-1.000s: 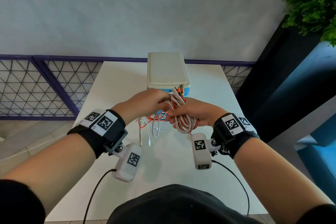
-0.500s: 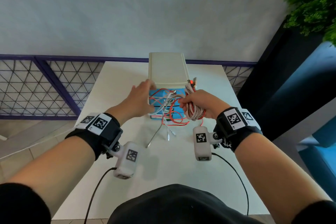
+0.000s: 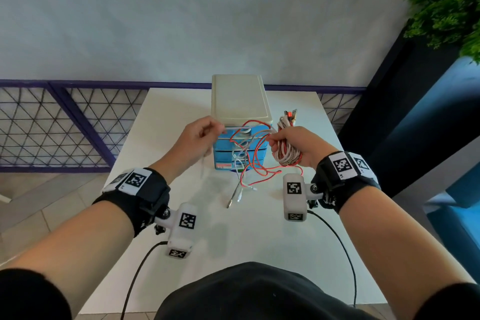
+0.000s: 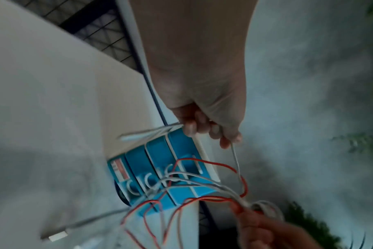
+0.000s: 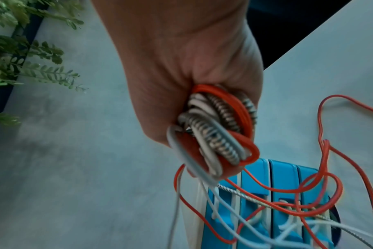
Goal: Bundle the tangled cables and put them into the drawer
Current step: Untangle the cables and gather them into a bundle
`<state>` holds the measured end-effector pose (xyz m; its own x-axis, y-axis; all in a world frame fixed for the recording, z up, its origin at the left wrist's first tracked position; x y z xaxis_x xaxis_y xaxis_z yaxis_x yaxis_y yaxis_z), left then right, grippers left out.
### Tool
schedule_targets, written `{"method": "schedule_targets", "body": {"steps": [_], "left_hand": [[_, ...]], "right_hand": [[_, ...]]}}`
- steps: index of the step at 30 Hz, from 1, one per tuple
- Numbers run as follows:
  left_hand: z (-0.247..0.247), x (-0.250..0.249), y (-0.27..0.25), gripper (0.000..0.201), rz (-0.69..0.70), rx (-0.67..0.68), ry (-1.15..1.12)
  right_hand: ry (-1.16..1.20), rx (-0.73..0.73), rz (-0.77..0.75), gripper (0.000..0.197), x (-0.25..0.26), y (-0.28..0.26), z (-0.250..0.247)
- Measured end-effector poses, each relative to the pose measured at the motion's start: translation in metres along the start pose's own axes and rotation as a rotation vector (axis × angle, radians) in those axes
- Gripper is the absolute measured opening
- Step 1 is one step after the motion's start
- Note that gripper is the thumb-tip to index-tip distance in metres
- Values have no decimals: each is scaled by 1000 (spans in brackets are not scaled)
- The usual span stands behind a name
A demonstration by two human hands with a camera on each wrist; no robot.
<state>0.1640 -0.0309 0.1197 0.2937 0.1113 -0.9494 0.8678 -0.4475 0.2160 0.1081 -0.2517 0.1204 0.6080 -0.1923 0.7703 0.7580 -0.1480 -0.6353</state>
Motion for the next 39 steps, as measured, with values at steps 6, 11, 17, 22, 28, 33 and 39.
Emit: {"method": "schedule_targets", "body": {"steps": [6,11,17,22,28,33,39], "left_hand": [[-1,29,-7,18,-87,237,334],[6,39,-8,11,22,288,611],[27,-9,4,49,340,241,581],[33,-14,7,45,-84,482,323],[39,-7,1,83,-237,629,15],[28,-1,-1,59,-224,618,123],[9,9,-6,30,-332,507,-60]], "right_hand": [[73,90,30,16,3,-7,1],[-110,156,47,11,1,-13,15],[-544,206,-49,16,0,-19,29],[-652,377,-163,22,6,-38,36],[-652,389,-239,18,10,-41,34],[-637,295,-240,15,13,-38,26],[-540,254,-164,20,12,-34,15]]}}
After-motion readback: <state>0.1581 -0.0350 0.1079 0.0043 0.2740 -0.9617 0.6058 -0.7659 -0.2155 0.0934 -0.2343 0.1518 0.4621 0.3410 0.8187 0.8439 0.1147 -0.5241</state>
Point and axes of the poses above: each hand's wrist, its own y-axis towards the middle knuckle, its own z-axis out of the palm, x = y × z, the point moved 3 cm from there along y, towards the middle knuckle, and after that the axes turned 6 degrees about z, right-handed, at the moved point
